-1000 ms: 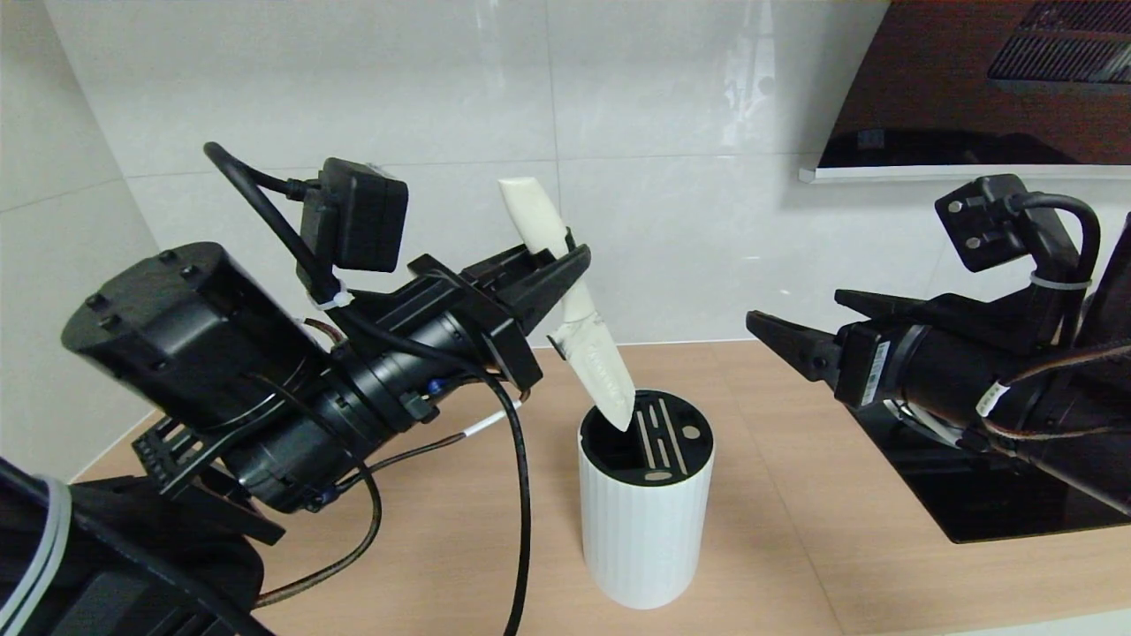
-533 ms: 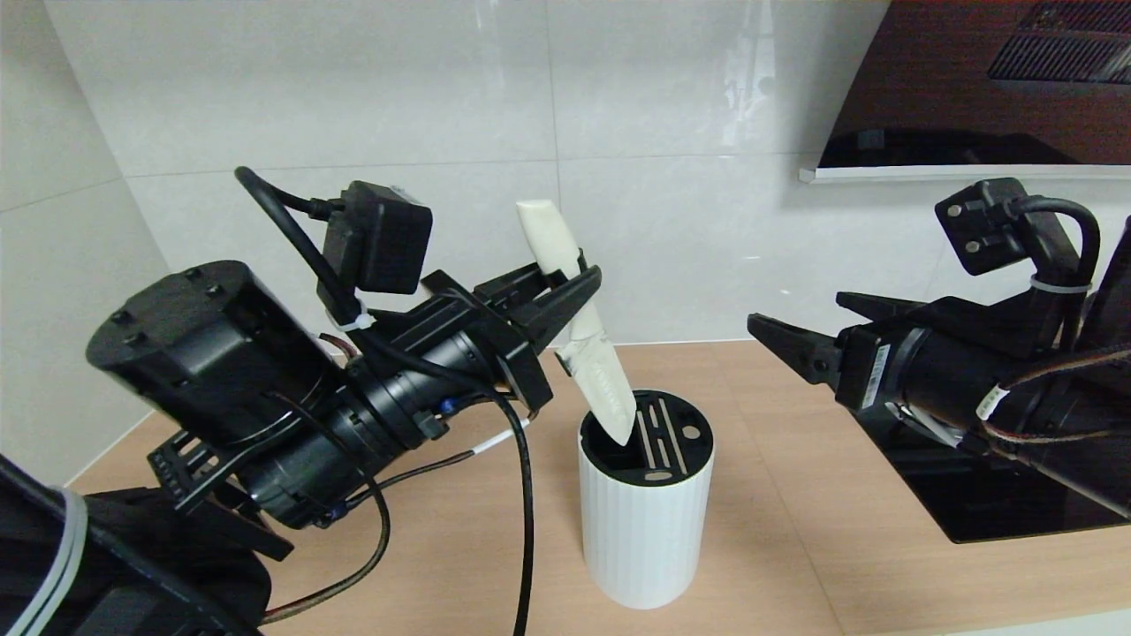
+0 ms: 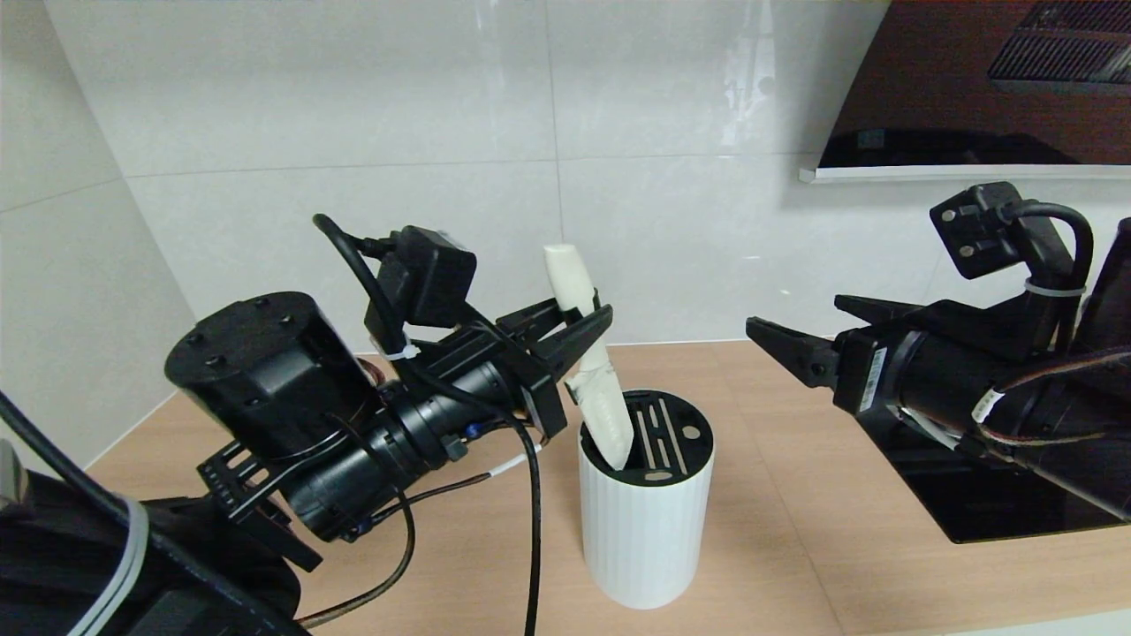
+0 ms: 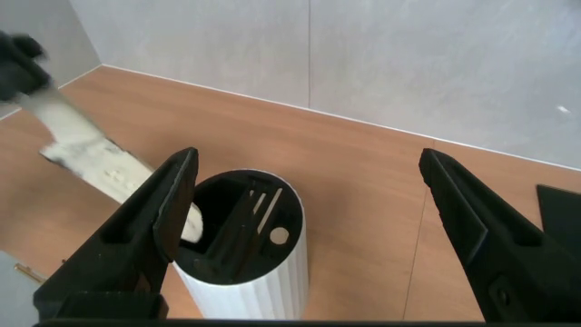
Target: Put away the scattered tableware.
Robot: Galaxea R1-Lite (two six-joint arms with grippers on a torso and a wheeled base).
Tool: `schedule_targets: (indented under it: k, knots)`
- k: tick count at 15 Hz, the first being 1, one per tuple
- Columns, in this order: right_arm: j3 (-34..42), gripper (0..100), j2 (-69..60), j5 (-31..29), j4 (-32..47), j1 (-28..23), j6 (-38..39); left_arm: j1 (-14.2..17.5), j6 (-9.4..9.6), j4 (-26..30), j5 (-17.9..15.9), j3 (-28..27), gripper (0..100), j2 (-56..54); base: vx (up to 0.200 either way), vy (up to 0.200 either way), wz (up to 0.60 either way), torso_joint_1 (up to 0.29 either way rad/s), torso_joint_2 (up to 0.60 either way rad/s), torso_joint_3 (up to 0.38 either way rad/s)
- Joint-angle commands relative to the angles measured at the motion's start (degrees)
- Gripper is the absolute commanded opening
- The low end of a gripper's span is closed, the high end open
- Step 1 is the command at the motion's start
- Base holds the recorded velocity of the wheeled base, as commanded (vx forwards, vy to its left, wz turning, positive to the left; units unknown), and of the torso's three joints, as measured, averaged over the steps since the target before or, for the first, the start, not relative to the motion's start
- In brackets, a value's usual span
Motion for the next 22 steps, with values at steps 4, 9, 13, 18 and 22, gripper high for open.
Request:
schedule_targets:
  k: [4,9,13,18,22]
  knots:
    - [0.8,100,0.1,0.0,0.0,0.1,-0.1,-0.2,-0.02,-0.1,0.4,0.6,0,3.2,0.0,0.0,0.0,0.0,0.0,0.0]
    - [0.8,100,-0.4,-0.1,-0.1,0.1,-1.4,-1.2,0.16,0.5,1.0,-3.3,0,5.5,0.0,0.0,0.0,0.0,0.0,0.0]
    - [1.3,100,-0.2,-0.1,-0.1,0.2,-1.5,-1.0,0.51,3.9,2.6,-3.6,0,5.9,0.0,0.0,0.0,0.0,0.0,0.0]
    - [1.6,100,-0.6,-0.1,-0.1,0.2,-1.7,-1.0,0.51,3.0,3.2,-3.3,0,10.5,0.0,0.0,0.0,0.0,0.0,0.0]
    - [1.6,100,-0.6,-0.1,-0.1,0.2,-1.7,-1.2,0.51,0.1,4.0,-3.2,0,13.5,0.0,0.0,0.0,0.0,0.0,0.0]
